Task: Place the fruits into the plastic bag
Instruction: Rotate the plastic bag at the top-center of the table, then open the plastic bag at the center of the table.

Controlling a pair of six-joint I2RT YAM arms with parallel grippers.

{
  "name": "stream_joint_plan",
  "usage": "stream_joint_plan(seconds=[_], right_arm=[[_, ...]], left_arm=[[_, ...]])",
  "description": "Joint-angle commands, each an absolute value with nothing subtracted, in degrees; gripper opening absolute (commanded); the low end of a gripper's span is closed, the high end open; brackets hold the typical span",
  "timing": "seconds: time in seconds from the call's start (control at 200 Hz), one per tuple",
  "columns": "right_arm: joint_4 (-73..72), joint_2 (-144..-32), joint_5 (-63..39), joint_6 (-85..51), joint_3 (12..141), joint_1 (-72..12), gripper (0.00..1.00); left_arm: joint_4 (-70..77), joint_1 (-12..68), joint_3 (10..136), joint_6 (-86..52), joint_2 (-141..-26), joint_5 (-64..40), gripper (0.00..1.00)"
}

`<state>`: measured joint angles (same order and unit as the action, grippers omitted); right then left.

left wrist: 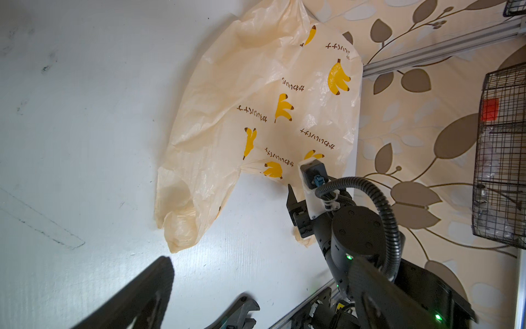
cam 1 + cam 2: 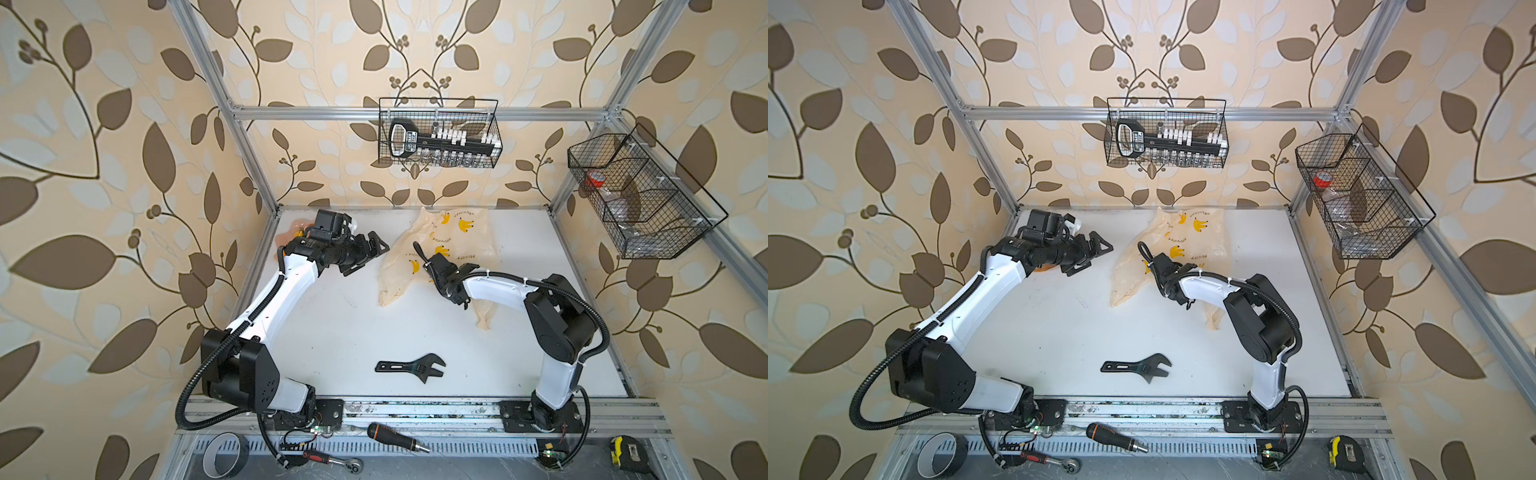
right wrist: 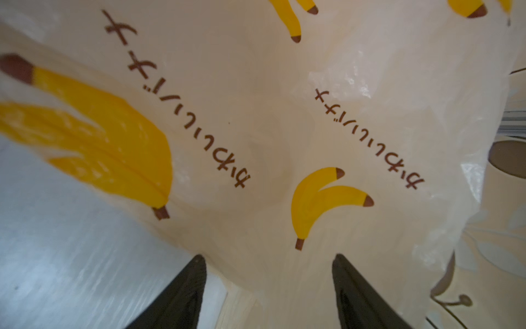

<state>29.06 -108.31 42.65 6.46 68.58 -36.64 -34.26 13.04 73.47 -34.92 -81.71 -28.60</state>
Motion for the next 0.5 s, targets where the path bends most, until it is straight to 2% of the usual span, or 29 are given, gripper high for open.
stream_joint_plan(seconds=[0.0,0.23,0.495], right_arm=[[27.51,-110.56,44.63,8.17,67.93,-36.71,0.69],[26.72,-111.43,45.91,8.52,67.94,-36.91,0.68],[30.23,-106.86,45.87,7.85,67.14,-37.03,0.75]], left_arm=[[-33.05,12.05,72.80,-34.45,-80.68,-30.31,0.99],[-32.78,10.86,71.85,-34.20,-80.43,-31.29,0.99],[-32.80,9.90,71.30,-33.89,-80.09,-31.89,0.99]])
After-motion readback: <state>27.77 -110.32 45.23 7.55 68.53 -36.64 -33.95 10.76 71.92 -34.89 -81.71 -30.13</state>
